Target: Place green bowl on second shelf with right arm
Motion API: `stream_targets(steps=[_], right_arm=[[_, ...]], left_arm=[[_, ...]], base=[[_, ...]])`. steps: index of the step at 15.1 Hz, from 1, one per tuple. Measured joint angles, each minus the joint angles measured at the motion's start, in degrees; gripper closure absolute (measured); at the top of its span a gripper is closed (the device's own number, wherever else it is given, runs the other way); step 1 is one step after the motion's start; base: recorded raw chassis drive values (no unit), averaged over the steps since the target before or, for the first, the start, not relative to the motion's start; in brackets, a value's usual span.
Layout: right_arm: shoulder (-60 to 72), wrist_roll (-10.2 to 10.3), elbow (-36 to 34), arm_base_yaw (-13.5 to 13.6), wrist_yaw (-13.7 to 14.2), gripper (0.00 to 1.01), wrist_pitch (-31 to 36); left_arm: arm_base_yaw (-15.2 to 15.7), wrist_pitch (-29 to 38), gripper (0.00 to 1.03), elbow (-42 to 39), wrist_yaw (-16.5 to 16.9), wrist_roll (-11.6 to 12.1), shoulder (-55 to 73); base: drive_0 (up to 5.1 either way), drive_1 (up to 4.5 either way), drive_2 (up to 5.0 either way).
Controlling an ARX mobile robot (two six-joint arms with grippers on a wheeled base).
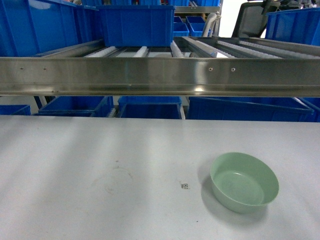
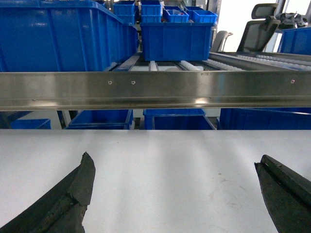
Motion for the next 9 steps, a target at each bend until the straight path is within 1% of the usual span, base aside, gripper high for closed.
stream_targets(steps=[9], right_arm=[[0.00, 0.00, 0.00, 0.00, 0.02, 0.03, 0.00]], left_arm=[[0.00, 0.00, 0.05, 0.00, -0.02, 0.00, 0.00]], base=[[0.0, 0.00, 0.0]])
